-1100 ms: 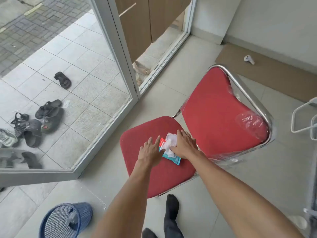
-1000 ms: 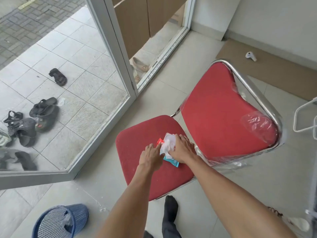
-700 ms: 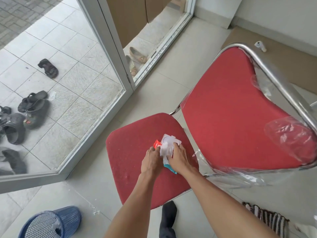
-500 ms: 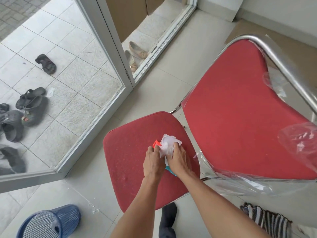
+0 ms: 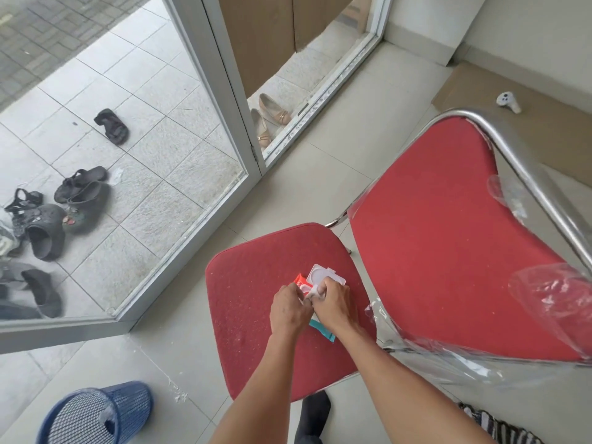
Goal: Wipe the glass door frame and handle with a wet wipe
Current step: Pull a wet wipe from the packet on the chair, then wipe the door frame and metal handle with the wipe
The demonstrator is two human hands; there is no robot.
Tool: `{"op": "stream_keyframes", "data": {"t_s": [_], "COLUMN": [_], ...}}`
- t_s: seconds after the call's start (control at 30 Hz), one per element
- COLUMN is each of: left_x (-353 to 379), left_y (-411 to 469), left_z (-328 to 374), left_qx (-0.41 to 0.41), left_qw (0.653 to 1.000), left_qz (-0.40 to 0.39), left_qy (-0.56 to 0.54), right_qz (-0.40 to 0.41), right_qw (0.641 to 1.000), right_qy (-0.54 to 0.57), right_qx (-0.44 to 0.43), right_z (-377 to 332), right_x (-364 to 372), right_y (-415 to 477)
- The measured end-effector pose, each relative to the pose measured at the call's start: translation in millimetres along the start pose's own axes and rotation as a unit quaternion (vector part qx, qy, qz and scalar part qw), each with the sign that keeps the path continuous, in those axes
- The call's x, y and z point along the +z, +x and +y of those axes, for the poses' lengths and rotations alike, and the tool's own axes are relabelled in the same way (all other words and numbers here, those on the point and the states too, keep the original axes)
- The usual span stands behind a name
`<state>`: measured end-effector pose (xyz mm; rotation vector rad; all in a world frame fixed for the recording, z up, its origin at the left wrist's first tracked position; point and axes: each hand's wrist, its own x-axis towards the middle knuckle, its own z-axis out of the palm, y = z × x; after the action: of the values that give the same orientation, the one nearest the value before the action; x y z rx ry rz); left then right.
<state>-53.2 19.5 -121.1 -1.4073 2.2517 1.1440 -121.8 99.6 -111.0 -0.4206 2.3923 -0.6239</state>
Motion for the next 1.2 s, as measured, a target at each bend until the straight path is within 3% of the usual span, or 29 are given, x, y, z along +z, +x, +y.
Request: {"op": "stream_keyframes", "data": {"t_s": [0.37, 0.77, 1.2], "left_x": [-97, -284, -471], "left_y": [-23, -75, -187], "left_z": [8, -39, -139], "left_qx": [-0.040, -0.051, -0.070], "left_qw": [0.976, 0.944, 0.891], "left_qz": [0.045, 0.153, 0.321], "left_qy": [-0.209, -0.287, -0.313], "right_qz": [0.017, -0.003, -0.040], "right_qw": [0.997, 0.983, 0.930], "right_qy": [0.043, 0.044, 0.045], "right_qx": [-0.063, -0.181, -0.363], "right_z": [-89, -272, -460], "right_x": [-24, -15, 31], "right_y": [-24, -93, -240]}}
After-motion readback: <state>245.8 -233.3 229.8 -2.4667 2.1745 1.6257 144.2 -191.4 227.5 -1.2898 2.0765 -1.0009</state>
